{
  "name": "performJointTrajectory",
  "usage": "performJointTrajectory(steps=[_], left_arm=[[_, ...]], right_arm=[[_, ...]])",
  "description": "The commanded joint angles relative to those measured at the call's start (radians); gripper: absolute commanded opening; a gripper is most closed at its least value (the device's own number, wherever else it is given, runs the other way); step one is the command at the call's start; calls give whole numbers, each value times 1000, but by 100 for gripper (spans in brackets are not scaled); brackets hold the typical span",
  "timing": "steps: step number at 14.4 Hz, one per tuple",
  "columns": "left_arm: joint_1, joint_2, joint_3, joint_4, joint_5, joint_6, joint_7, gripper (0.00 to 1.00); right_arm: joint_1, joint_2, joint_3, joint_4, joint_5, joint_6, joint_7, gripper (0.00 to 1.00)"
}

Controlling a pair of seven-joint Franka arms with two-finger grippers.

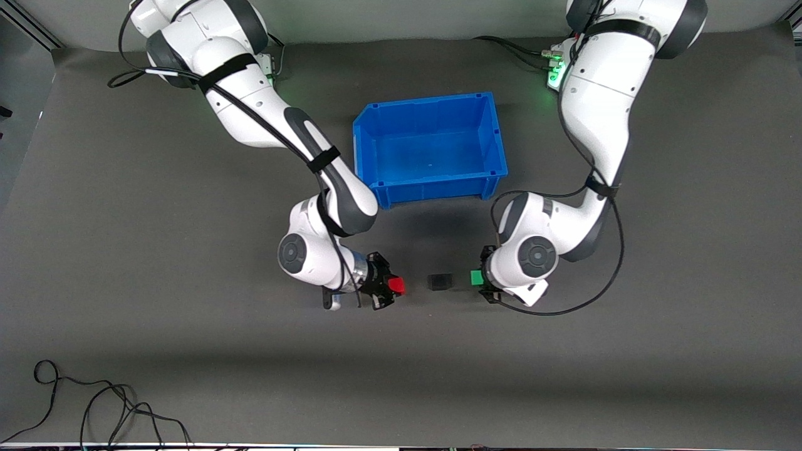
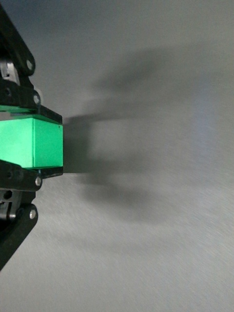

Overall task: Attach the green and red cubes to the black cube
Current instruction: 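Press the green and red cubes against opposite faces of the black cube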

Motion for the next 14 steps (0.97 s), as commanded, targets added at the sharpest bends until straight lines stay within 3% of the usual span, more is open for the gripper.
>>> performJointTrajectory(steps=[1, 14], left_arm=[[-31, 26, 12, 39, -13, 0, -46, 0], [-60, 60, -5, 80, -13, 59, -109, 0]], right_arm=[[39, 51, -12, 72, 7, 30, 63, 31], [100, 146, -19, 176, -2, 69, 182, 30]])
